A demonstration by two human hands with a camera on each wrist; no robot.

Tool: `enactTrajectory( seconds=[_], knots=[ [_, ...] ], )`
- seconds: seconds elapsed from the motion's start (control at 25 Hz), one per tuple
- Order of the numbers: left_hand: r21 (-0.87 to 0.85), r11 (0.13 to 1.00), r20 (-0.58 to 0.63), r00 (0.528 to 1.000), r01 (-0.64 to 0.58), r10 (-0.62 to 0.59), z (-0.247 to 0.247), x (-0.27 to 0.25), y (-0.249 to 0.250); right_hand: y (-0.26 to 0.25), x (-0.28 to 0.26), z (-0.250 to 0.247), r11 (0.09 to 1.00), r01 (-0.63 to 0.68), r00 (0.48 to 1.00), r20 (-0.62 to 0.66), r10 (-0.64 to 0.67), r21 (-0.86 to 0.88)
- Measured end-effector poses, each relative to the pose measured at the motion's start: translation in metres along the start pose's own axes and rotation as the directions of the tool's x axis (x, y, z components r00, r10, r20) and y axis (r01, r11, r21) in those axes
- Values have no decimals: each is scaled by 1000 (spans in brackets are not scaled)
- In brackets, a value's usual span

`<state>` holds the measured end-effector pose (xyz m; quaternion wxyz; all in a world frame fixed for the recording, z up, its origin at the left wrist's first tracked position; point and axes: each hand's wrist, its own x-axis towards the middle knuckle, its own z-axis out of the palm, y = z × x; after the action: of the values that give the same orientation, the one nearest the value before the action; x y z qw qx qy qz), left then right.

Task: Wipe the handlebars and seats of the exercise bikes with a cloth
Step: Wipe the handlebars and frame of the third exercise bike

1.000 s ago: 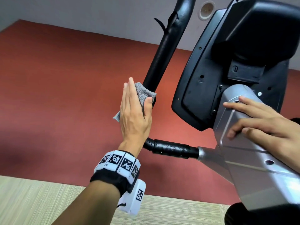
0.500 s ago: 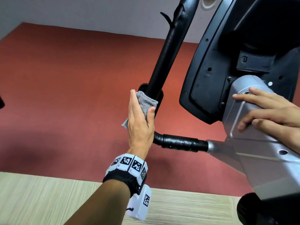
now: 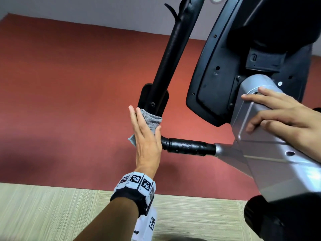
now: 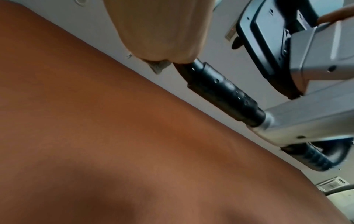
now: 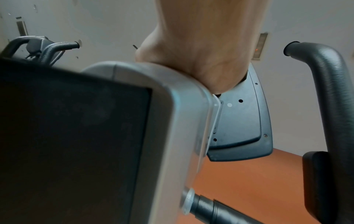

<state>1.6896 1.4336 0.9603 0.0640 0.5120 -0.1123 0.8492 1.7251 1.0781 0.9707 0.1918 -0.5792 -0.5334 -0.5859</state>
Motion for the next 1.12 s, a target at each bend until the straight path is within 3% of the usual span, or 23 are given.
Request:
enactTrajectory(
  seconds=[0.08, 0.2, 0.24, 0.28, 0.32, 0.36, 0.44, 0.52, 0.68, 0.72, 0.8, 0.84, 0.88, 1.04, 1.12],
  knots=[
    [1, 997, 3, 997, 74, -74, 5, -19, 5, 0, 0, 0, 1000, 7, 1000, 15, -7, -2],
    [-18, 987, 145, 977, 161, -157, -9, -53, 14, -3, 2, -1, 1000, 10, 1000, 17, -10, -4],
    [19, 994, 220, 970, 105, -106, -17, -64, 19, -5, 1, -1, 1000, 10, 1000, 20, -10, -6],
    [86, 996, 288, 958, -32, 6, -23, -69, 21, -7, 1, -2, 1000, 12, 1000, 24, -12, -4],
    [163, 959, 353, 921, -233, 163, -25, -68, 20, -8, 0, -2, 1000, 12, 1000, 25, -12, 3],
    [246, 868, 426, 853, -431, 302, -23, -60, 15, -9, 0, -3, 1000, 14, 1000, 26, -14, 10],
    [365, 663, 561, 722, -654, 404, -8, -33, 4, -8, 1, -4, 1000, 23, 999, 31, -23, 4],
    [387, 594, 636, 671, -705, 381, 10, -12, 5, -6, 2, -4, 1000, 21, 999, 38, -21, -2],
    [283, 614, 702, 595, -737, 391, 40, 4, 29, -4, 2, -3, 1000, 15, 999, 38, -15, 1],
    [218, 607, 728, 541, -764, 420, 38, 9, 27, -4, 2, -3, 1000, 13, 999, 40, -12, -5],
    [160, 453, 794, 387, -877, 469, 13, 16, 8, -6, 2, -4, 1000, 3, 999, 45, -3, -4],
    [172, 348, 817, 331, -922, 472, -5, 19, -5, -7, 2, -4, 1000, 3, 999, 47, -3, -4],
    [198, 263, 831, 304, -944, 466, -21, 19, -17, -9, 2, -3, 1000, 7, 999, 51, -6, -4],
    [323, 160, 813, 360, -933, 457, -31, 3, -19, -8, 0, -4, 1000, -2, 999, 46, 1, 7],
    [293, 111, 832, 311, -950, 460, -19, 3, -11, -9, 0, -4, 1000, 9, 999, 45, -9, 1]
  ],
)
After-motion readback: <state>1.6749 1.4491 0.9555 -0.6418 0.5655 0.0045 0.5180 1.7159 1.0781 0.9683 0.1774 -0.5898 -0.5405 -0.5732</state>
